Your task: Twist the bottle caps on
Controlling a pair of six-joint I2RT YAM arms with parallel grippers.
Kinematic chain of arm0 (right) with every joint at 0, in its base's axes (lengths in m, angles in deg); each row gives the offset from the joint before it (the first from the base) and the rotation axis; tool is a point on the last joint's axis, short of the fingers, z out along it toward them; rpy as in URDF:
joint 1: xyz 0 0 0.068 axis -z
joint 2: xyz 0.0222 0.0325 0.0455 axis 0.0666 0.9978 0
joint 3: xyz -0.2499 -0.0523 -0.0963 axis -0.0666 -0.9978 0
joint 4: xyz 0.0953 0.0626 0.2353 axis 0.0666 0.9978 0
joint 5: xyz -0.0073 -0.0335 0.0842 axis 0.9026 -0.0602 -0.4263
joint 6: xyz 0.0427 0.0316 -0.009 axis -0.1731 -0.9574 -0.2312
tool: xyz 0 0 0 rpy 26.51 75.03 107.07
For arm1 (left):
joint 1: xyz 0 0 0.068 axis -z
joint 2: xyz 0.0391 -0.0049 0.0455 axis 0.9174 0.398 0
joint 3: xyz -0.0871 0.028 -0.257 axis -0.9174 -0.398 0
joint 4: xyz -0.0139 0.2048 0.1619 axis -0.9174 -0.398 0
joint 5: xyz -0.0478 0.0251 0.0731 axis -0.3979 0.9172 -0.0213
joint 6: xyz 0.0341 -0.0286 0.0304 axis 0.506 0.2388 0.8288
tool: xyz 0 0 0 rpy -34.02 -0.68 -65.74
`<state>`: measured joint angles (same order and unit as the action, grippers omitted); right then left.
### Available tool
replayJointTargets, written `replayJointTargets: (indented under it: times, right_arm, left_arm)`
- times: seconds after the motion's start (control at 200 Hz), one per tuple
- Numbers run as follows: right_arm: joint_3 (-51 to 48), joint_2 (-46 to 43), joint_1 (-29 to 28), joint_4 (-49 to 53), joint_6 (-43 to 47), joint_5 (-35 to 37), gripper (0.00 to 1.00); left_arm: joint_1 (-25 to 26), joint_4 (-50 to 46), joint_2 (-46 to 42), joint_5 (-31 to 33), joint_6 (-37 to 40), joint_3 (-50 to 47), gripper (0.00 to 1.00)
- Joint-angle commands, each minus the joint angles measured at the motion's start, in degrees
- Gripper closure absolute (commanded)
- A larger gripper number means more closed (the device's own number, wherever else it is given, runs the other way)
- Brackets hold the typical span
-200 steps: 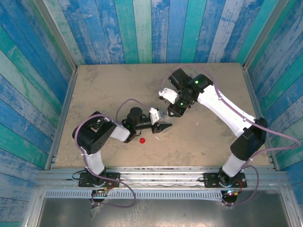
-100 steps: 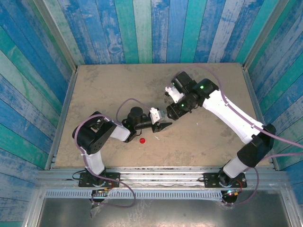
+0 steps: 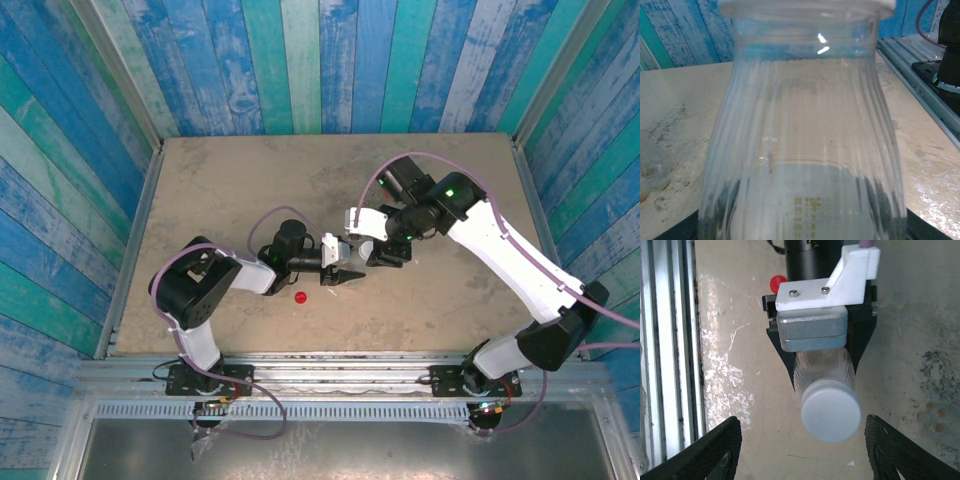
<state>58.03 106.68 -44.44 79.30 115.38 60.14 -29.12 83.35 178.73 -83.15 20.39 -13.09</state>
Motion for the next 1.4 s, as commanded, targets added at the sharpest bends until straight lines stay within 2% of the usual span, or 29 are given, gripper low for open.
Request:
replayJointTargets:
  times: [0.0,0.436,0.551,0.661,0.711,0.831,0.882,1.057,1.182,1.242,1.322,1.362,1.397]
  right_arm:
    - [2.32,2.32,-0.34,4.24,7.64,0.46,0.34]
    - [2.72,7.94,0.35,4.54,6.95,5.95,0.48]
    - [2.88,8.02,0.46,4.53,6.46,5.86,0.61]
    - [3.15,8.04,0.46,4.45,4.87,4.34,0.70]
    - [3.08,7.82,0.46,4.01,2.38,3.55,0.75]
    - [2.34,6.98,0.48,0.42,-13.91,5.29,0.94]
    - [1.94,6.79,0.30,-0.44,-21.17,5.29,0.99]
    - [-0.28,6.41,-1.21,-0.26,-50.82,9.45,0.99]
    - [-1.66,5.99,-3.53,1.05,-66.48,14.27,0.99]
    - [-0.90,6.52,-3.85,1.92,-69.33,14.30,0.96]
    - [0.78,7.01,-3.75,2.20,-67.58,15.01,0.88]
    - [1.98,7.23,-3.46,2.29,-65.49,14.96,0.79]
    - [3.10,7.21,-3.18,2.26,-62.20,14.04,0.66]
  left_arm:
    - [0.01,-9.62,-0.45,-2.46,1.39,-0.42,0.46]
    - [0.01,-10.50,0.06,-2.36,1.75,0.06,0.46]
    - [0.01,-10.63,0.18,-2.20,1.47,0.29,0.46]
    - [0.01,-9.39,0.16,-0.97,0.26,0.13,0.47]
    - [0.01,-7.39,0.02,0.62,-1.12,-0.29,0.47]
    - [0.01,-1.39,-0.43,5.97,-5.00,-1.72,0.47]
    - [0.01,-1.55,-0.40,7.12,-4.93,-1.58,0.47]
    - [-0.01,-3.18,0.44,8.71,-4.31,-0.65,0.48]
    - [-0.05,-3.33,0.99,9.27,-3.96,-0.59,0.48]
    - [0.01,-3.67,1.34,9.38,-3.70,-0.33,0.48]
    - [0.01,-3.73,1.33,8.91,-3.53,-0.39,0.48]
    - [-0.03,-3.73,1.25,8.33,-3.50,-0.49,0.47]
    - [0.00,-3.82,1.32,7.50,-3.37,-0.59,0.47]
